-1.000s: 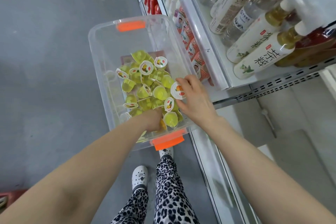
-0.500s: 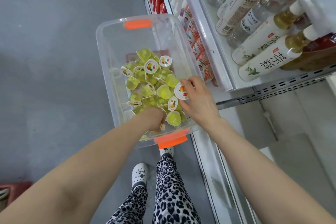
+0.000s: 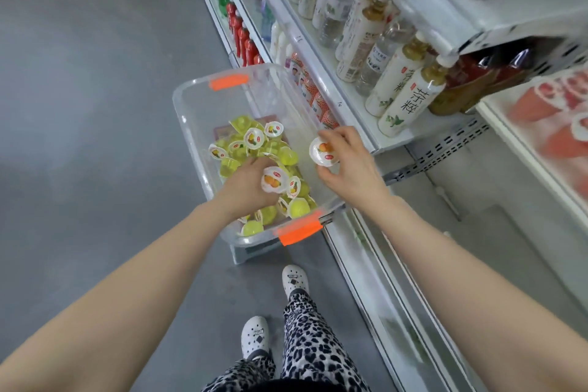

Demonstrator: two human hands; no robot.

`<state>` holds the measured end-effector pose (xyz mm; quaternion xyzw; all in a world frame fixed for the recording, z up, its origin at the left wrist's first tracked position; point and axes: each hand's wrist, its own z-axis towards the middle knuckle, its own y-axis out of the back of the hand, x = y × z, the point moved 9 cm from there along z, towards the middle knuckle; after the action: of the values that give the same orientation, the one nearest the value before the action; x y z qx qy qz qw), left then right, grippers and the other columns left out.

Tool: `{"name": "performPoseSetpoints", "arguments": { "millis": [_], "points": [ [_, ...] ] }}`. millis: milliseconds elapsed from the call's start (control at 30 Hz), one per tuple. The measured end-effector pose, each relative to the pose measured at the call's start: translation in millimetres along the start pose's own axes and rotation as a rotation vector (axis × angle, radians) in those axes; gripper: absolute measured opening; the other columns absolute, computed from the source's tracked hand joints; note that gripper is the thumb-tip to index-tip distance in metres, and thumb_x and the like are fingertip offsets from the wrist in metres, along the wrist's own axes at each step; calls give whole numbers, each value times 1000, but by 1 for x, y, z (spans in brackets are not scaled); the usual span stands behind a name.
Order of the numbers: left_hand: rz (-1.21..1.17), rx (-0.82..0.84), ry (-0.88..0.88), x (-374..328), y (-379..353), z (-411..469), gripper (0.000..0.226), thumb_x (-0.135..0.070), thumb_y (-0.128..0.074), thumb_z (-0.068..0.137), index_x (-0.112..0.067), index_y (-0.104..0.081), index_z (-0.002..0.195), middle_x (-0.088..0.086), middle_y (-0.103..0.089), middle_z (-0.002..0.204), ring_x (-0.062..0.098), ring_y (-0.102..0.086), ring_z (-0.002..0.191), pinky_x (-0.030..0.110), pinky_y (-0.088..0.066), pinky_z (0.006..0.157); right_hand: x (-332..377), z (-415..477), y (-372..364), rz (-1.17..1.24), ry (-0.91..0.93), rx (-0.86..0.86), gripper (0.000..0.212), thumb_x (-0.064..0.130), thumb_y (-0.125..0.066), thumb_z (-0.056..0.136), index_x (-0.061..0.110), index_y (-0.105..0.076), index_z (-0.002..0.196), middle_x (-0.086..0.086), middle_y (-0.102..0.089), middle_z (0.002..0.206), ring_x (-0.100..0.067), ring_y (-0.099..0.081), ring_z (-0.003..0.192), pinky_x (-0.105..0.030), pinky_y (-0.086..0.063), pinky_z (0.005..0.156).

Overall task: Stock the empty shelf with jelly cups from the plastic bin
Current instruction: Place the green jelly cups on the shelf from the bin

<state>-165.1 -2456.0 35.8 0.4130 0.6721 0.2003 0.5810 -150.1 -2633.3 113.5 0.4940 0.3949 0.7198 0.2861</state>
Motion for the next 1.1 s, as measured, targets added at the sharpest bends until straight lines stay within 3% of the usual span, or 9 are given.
{"name": "performPoseSetpoints", "arguments": {
  "millis": [100, 267, 367, 433, 533, 600, 700, 900, 1100],
  "points": [
    [-100, -71, -102, -32, 22, -11, 59, -23, -77, 74, -20, -52, 127, -3, -60, 117, 16, -57, 102, 28, -42, 81, 10, -25, 42, -4, -28, -98, 58, 17, -69, 76, 12, -55, 132, -8, -49, 122, -20, -54, 108, -25, -41, 91],
    [-188, -122, -307, -109, 40, -27, 46, -33, -78, 75, -30, -54, 114, -12, -63, 105, 8, -61, 91, 27, -48, 77, 18, -79, 119, -28, -135, -254, 55, 21, -68, 78, 14, -55, 131, -5, -52, 123, -20, -56, 110, -31, -44, 93],
    [-262, -81, -442, -171, 37, -39, 46, -36, -81, 72, -27, -58, 112, -10, -65, 101, 6, -62, 84, 26, -51, 76, 13, -118, 168, -71, -199, -354, 51, 24, -70, 81, 19, -54, 129, 0, -54, 122, -15, -54, 111, -26, -42, 92],
    [-289, -39, -530, -215, 31, -48, 47, -35, -83, 72, -29, -58, 111, -8, -66, 102, 9, -63, 86, 34, -54, 80, 8, -146, 202, -114, -245, -427, 48, 28, -70, 82, 20, -54, 126, 2, -57, 120, -12, -52, 108, -21, -39, 86],
    [-276, 30, -650, -275, 12, -61, 47, -40, -82, 72, -35, -58, 112, -9, -66, 104, 14, -65, 88, 38, -56, 74, 3, -193, 255, -182, -317, -572, 45, 31, -71, 83, 18, -55, 123, 1, -58, 117, -13, -54, 104, -27, -45, 81],
    [-277, 69, -731, -315, -1, -74, 50, -44, -81, 71, -37, -58, 115, -12, -65, 105, 12, -65, 90, 32, -54, 68, 0, -226, 287, -203, -358, -670, 43, 31, -72, 83, 17, -56, 121, 2, -59, 115, -14, -55, 102, -35, -50, 81],
    [-256, 101, -866, -374, -18, -102, 50, -44, -81, 72, -32, -60, 116, -15, -65, 106, 2, -61, 90, 22, -51, 77, -6, -280, 330, -258, -441, -797, 42, 36, -72, 82, 18, -57, 118, 7, -60, 110, -13, -56, 98, -34, -49, 80],
    [-289, 221, -1015, -476, -67, -155, 47, -45, -81, 72, -30, -61, 112, -13, -66, 101, 8, -63, 80, 33, -54, 77, -22, -402, 400, -304, -624, -978, 40, 38, -75, 78, 22, -56, 110, 8, -60, 103, -7, -55, 88, -27, -46, 75],
    [-316, 316, -1110, -561, -131, -211, 46, -39, -84, 70, -29, -61, 109, -14, -65, 97, 9, -60, 78, 30, -52, 77, -45, -525, 458, -363, -795, -1071, 37, 35, -77, 78, 22, -56, 106, 8, -61, 97, -9, -56, 87, -20, -42, 71]
  ]
}}
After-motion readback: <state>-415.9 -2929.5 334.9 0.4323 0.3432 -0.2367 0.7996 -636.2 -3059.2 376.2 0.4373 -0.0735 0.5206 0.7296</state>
